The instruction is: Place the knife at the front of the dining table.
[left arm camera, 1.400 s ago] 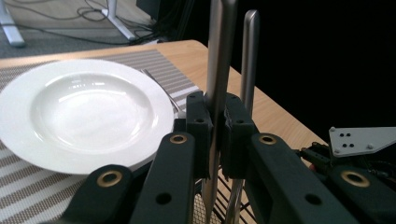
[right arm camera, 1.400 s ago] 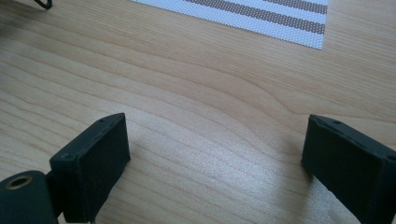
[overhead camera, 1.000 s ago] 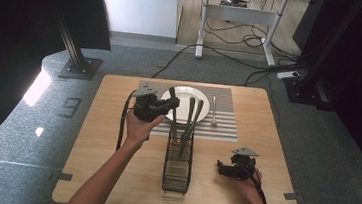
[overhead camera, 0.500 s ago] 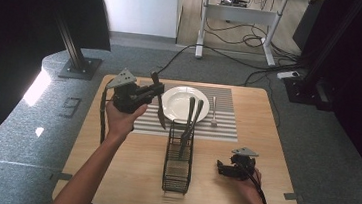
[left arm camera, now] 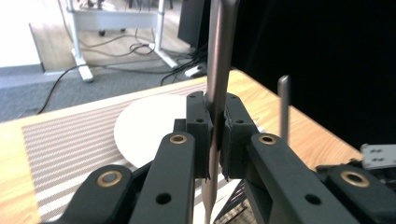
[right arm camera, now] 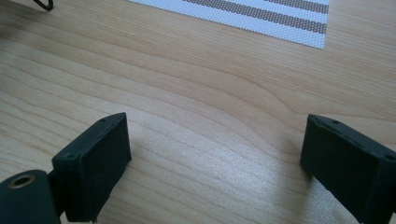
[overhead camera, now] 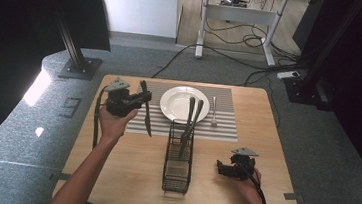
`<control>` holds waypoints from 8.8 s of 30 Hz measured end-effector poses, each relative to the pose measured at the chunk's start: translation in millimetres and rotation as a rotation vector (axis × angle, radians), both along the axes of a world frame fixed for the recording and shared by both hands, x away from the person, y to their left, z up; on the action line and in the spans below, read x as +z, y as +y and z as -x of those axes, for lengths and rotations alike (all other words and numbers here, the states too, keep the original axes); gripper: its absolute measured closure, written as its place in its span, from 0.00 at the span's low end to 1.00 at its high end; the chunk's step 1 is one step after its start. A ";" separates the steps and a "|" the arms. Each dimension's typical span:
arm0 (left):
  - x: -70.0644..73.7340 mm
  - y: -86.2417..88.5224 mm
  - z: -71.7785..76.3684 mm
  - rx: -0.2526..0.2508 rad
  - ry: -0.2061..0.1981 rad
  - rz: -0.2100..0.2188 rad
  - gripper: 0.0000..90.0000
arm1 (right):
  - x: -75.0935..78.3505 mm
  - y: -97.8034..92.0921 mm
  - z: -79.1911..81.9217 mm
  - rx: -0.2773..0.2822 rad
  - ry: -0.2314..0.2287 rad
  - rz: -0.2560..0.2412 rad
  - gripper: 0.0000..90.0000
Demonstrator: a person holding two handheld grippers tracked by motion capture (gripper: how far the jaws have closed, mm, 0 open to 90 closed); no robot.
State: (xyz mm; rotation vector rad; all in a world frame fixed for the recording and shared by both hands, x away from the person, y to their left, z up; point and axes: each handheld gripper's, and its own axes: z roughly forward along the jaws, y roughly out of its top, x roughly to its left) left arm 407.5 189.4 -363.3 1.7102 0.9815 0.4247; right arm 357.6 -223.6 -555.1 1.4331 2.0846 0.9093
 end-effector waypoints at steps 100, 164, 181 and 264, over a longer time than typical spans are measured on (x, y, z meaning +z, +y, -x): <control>-141.1 -12.1 -157.0 0.279 0.434 -0.205 0.93 | 0.0 1.4 -1.2 0.021 -0.001 -0.004 0.11; -168.9 -5.1 -176.2 0.307 0.445 -0.216 0.86 | 0.2 4.2 1.4 0.031 -0.011 -0.002 0.14; -153.8 -5.9 -158.5 0.271 0.380 -0.261 0.72 | 0.3 4.4 1.4 0.032 -0.012 0.000 0.14; -166.3 -8.9 -114.2 0.213 0.389 -0.335 0.63 | 0.4 7.8 3.4 0.047 -0.010 -0.003 0.14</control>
